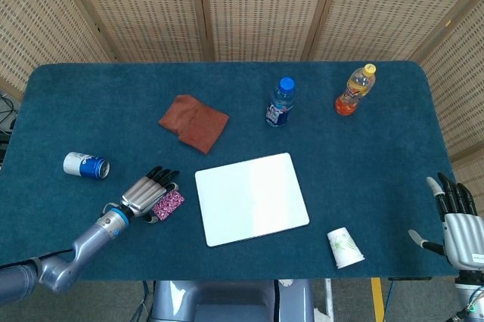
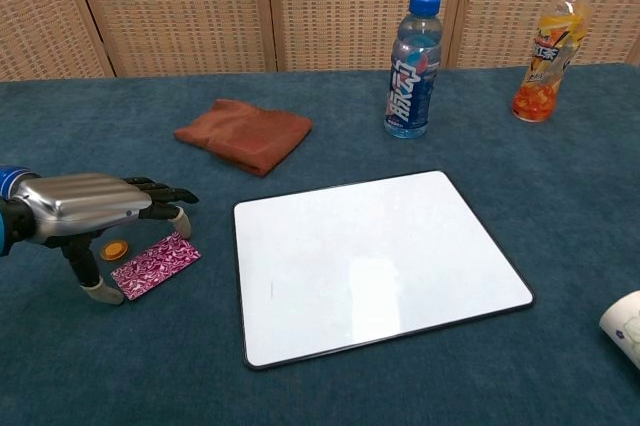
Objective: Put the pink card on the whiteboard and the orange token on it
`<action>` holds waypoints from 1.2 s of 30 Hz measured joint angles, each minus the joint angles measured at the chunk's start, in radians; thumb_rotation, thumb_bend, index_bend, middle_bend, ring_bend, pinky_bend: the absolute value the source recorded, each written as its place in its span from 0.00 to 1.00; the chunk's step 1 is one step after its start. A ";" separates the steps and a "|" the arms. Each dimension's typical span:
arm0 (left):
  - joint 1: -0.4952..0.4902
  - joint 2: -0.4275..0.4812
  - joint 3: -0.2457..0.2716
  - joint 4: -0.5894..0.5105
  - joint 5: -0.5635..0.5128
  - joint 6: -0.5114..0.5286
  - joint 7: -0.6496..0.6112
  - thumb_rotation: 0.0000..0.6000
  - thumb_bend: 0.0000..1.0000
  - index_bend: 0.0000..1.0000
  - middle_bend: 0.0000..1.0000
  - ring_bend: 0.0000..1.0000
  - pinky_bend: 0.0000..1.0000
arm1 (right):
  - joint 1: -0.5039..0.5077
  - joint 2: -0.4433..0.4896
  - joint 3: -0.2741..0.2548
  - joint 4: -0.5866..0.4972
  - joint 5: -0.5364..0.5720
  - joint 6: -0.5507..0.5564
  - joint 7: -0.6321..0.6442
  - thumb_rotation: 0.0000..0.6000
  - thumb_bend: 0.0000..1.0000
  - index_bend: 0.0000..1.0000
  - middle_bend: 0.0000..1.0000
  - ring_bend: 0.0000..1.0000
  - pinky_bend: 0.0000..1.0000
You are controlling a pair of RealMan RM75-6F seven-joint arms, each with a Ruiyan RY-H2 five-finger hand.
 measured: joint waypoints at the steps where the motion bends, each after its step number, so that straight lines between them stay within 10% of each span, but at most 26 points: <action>1: 0.000 0.001 0.001 0.000 -0.001 0.001 0.001 1.00 0.10 0.59 0.00 0.00 0.00 | 0.000 0.000 0.000 0.000 0.000 0.000 0.000 1.00 0.05 0.03 0.00 0.00 0.00; 36: -0.007 0.110 -0.030 -0.135 -0.034 0.073 0.037 1.00 0.12 0.60 0.00 0.00 0.00 | -0.001 0.002 -0.001 0.000 0.000 -0.001 0.007 1.00 0.05 0.03 0.00 0.00 0.00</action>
